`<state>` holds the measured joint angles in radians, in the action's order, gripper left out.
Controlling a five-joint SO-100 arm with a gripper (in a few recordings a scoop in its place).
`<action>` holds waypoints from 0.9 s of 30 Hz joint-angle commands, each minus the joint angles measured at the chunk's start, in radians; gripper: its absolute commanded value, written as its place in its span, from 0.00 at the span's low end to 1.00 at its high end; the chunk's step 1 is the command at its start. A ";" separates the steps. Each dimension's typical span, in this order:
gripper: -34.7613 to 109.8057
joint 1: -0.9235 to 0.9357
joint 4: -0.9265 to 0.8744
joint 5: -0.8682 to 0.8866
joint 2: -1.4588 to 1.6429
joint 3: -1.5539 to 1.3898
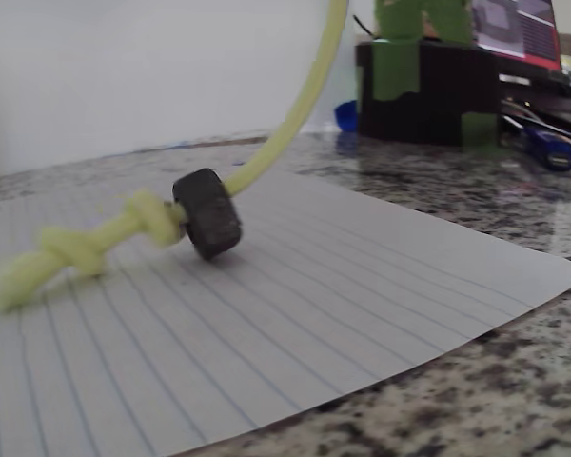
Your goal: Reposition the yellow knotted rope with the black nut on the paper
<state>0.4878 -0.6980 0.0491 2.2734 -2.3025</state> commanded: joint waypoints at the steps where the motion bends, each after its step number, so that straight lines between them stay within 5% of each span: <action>1: 0.24 0.031 0.077 0.183 0.123 -0.003; 17: 0.24 0.066 0.506 0.890 0.282 -0.262; 27: 0.24 0.041 0.558 1.127 0.446 -0.287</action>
<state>0.5415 -0.1549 1.1290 2.6538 -2.5986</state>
